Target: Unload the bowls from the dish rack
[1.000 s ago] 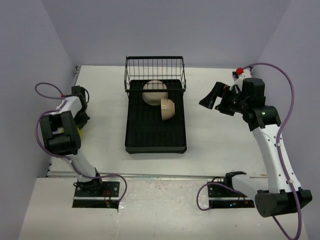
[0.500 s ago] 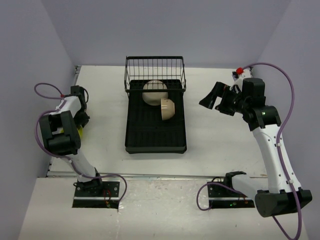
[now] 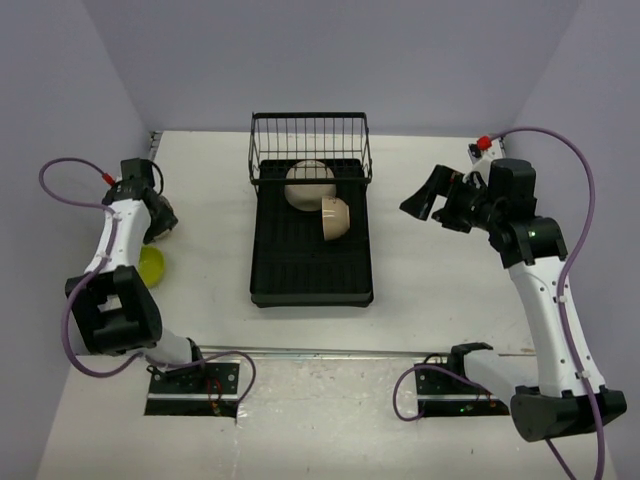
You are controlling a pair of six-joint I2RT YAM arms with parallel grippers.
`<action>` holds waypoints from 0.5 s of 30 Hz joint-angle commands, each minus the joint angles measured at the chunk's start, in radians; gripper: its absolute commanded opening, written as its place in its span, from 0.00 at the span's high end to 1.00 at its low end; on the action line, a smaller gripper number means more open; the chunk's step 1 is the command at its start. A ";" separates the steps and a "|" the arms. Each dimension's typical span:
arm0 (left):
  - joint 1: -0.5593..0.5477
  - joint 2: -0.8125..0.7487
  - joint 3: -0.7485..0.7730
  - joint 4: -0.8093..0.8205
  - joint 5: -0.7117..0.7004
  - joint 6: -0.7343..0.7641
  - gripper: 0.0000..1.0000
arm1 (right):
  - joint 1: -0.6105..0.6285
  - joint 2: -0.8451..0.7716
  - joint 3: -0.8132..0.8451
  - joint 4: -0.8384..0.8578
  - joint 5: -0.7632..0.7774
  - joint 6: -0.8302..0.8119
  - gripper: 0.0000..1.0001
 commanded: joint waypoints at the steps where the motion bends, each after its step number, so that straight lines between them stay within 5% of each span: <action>1: 0.010 -0.106 0.029 0.009 0.175 -0.060 0.50 | 0.003 -0.001 0.019 0.008 -0.012 0.016 0.01; 9: 0.008 -0.477 -0.334 0.408 0.739 -0.193 0.47 | 0.003 0.028 -0.065 0.066 -0.021 0.062 0.01; 15: -0.016 -0.680 -0.767 1.012 1.044 -0.502 0.47 | 0.003 0.062 -0.084 0.080 -0.021 0.067 0.01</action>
